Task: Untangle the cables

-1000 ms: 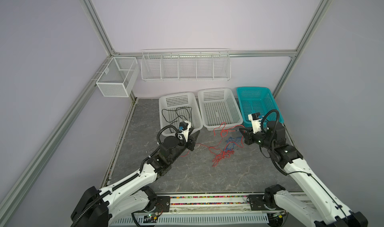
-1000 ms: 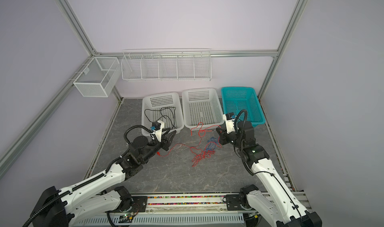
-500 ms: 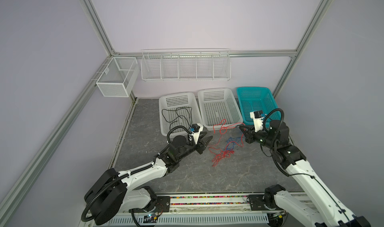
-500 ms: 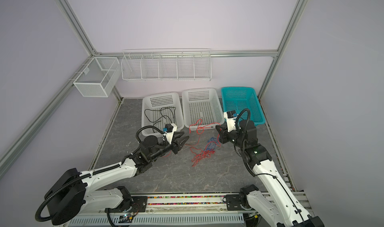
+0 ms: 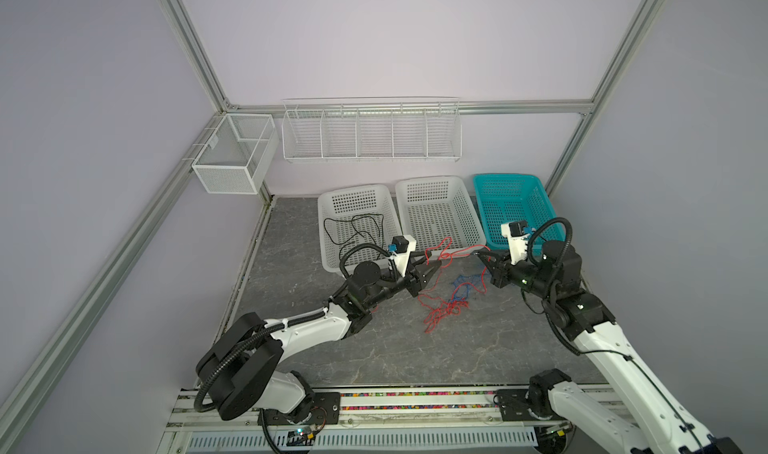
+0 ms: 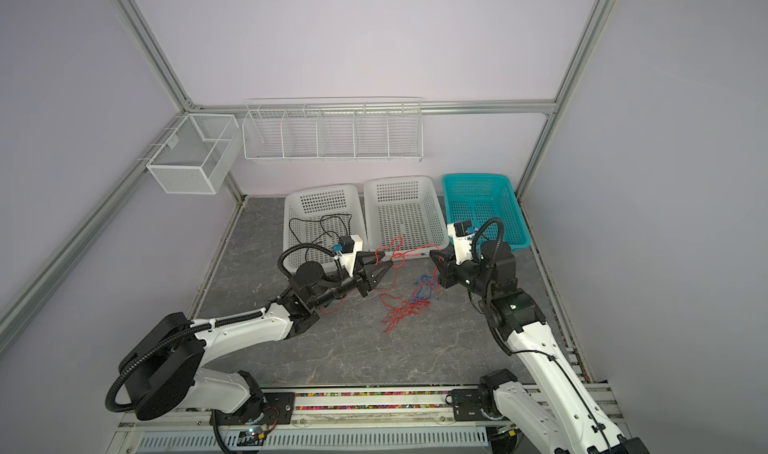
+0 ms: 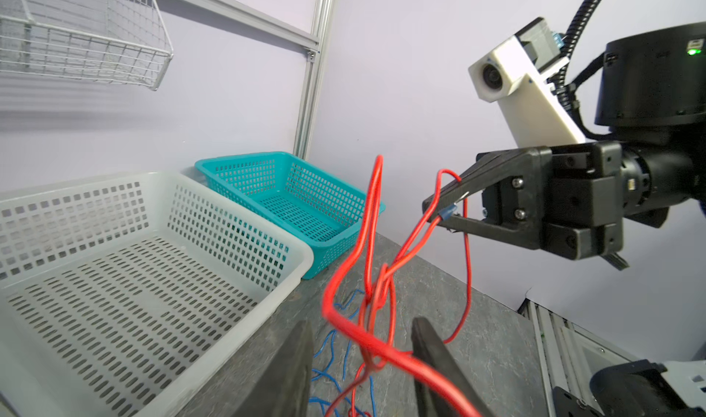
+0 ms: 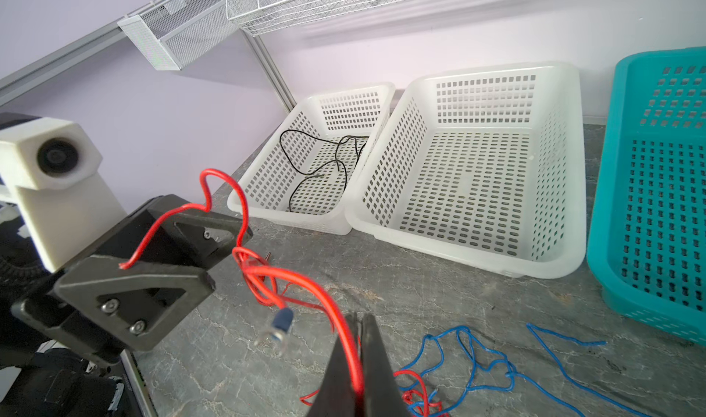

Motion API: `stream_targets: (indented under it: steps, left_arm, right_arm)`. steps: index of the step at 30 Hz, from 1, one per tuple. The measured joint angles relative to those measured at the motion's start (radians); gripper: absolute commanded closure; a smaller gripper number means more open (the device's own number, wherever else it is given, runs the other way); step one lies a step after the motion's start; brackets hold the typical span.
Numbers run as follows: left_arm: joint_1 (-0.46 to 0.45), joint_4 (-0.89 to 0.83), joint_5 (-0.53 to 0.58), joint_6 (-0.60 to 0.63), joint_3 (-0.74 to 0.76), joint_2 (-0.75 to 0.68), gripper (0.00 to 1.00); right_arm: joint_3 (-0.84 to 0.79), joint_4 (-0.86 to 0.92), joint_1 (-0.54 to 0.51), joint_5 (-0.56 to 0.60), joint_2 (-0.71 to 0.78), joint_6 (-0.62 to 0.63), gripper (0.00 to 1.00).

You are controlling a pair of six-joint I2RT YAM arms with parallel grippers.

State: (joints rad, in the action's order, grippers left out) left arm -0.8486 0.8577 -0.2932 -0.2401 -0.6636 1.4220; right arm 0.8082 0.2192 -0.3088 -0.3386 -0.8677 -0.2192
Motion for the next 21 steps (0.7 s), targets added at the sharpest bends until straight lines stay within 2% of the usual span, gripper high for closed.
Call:
stream_targets:
  steps: [8, 17, 19, 21]
  left_arm:
    - [-0.003, 0.016, -0.022, -0.021, -0.008, 0.05, 0.62]
    - [-0.005, 0.03, -0.019, -0.031, -0.014, 0.068, 0.91]
    - [-0.005, 0.032, -0.019, -0.033, -0.019, 0.071, 1.0]
    - [-0.005, 0.03, -0.018, -0.036, -0.028, 0.074, 1.0]
  right_arm:
    - [0.0, -0.009, 0.0, -0.004, 0.0, -0.003, 0.94]
    - [0.0, -0.016, -0.001, -0.026, 0.0, -0.013, 0.94]
    - [0.0, -0.016, -0.001, -0.025, 0.0, -0.013, 0.94]
    - [0.0, -0.018, -0.001, -0.022, 0.001, -0.013, 0.94]
